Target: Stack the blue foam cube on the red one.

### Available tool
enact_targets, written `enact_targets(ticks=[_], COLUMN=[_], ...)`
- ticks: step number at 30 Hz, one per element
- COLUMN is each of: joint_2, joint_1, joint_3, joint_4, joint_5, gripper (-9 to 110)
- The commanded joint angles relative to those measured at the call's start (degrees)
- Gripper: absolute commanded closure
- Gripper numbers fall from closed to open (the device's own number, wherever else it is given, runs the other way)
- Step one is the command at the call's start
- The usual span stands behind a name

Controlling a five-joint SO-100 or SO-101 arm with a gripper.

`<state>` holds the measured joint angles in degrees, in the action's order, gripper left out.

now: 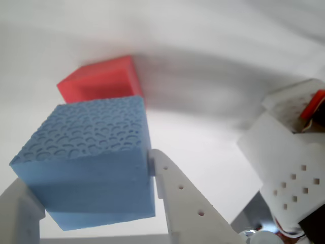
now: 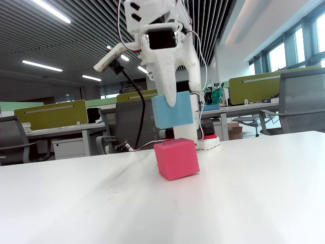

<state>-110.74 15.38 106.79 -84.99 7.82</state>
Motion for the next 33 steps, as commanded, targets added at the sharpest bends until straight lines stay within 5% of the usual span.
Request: enact_targets(ticks=[1,33], joint_2=[0.8,1.4], joint_1=[0.7,3.0], joint_3=[0.3,7.8], joint_4=[0.8,10.8], joint_5=[-0.4,-0.4], gripper=[78,79])
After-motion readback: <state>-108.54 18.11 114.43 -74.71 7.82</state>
